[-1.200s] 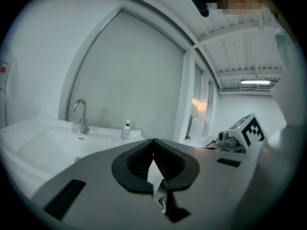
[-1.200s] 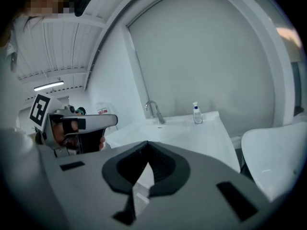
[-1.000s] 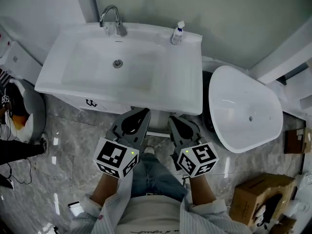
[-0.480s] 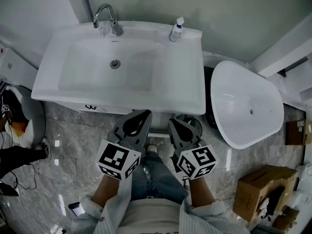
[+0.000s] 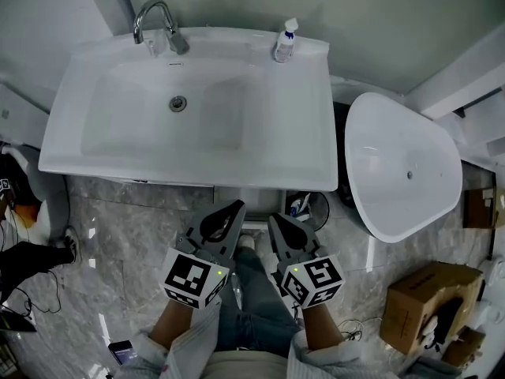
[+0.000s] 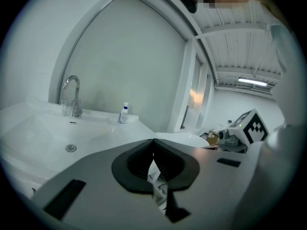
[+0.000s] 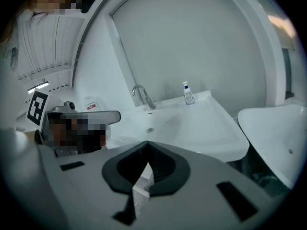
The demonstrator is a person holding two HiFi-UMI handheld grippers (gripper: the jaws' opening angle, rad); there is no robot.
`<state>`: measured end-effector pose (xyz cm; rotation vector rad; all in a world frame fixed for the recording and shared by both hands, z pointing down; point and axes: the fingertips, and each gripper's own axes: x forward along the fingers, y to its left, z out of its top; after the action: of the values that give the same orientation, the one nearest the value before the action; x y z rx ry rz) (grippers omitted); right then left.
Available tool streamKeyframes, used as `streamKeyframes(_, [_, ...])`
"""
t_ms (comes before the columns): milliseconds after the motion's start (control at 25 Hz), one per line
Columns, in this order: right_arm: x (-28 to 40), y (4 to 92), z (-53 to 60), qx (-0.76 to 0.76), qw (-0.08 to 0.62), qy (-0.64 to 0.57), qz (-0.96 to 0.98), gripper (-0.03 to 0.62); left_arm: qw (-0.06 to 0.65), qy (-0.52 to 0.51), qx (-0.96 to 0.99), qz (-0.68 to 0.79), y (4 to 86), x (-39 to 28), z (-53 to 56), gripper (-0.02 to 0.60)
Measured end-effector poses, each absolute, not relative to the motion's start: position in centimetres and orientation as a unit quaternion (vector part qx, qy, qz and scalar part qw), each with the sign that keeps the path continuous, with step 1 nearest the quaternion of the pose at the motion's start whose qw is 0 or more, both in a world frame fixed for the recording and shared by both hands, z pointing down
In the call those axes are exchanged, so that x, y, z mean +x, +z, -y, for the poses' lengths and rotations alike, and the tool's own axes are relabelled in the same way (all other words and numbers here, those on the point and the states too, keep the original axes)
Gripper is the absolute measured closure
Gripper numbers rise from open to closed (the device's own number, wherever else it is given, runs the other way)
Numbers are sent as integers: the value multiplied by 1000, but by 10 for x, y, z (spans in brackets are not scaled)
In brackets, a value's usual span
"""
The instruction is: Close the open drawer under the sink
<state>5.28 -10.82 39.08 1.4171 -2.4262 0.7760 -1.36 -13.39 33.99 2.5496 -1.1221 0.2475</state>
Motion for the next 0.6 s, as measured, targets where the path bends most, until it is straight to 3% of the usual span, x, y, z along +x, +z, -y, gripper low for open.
streamKeyframes(600, [60, 505, 82, 491, 140, 326, 796, 585, 218, 122, 889, 384, 463, -8, 101, 566])
